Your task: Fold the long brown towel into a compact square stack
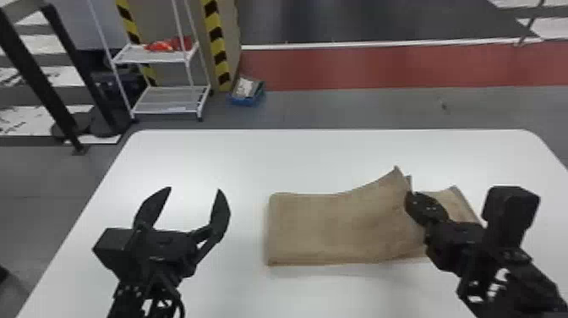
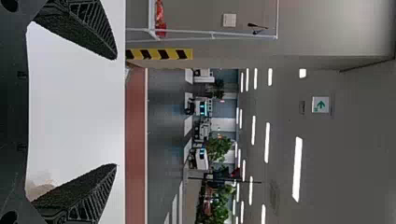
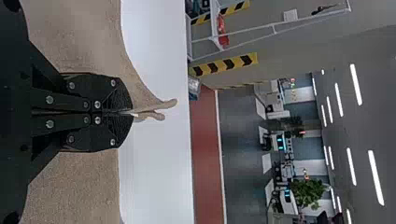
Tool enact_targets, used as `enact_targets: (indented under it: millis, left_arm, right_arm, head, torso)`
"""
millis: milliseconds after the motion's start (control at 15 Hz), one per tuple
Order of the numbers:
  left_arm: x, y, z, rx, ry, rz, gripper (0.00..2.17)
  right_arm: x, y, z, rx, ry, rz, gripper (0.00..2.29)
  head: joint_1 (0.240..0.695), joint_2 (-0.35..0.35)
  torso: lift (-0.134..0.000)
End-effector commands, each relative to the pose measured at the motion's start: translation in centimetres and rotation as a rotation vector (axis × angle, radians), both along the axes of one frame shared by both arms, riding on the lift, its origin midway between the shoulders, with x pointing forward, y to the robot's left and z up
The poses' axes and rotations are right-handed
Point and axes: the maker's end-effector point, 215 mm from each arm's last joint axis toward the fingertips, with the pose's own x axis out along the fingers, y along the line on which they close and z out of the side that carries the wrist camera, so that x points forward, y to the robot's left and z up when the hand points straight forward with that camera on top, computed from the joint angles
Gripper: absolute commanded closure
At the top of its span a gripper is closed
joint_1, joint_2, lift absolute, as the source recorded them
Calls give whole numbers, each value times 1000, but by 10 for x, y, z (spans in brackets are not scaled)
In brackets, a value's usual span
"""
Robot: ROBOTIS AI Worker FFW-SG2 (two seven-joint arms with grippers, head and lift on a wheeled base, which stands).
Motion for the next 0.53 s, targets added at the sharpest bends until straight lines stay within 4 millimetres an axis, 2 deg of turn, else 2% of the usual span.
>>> enact_targets:
  millis: [0,133,267,333,400,467]
  left_arm:
    - [1,0,-1,-5,1,0,46]
    - [1,-1,-1,-5,1,-3,46]
    - [0,0,-3,-6,7,-1,46]
    - [-1,3,-3,-3,7,4,46]
    - [0,3,-2,-3,5,4,46]
    - [0,3,-3,-4,8,4,46]
  right_arm:
    - [4,-6,-34,0,60,-12,1497]
    - [6,-10,-34,6,59,-16,1497]
    - [9,-43,9,45,-7,-71,1497]
    - [8,-61,21,63,-18,-100,1497]
    - [7,-68,17,68,-12,-113,1497]
    - [8,-67,0,72,17,-114,1497]
  head:
    - [695,62]
    - [695,53]
    - [695,46]
    - [695,36]
    - [695,21]
    - [695,8]
  torso:
    - [-115]
    - [-115]
    - [-115]
    - [-115]
    - [-115]
    - [-115]
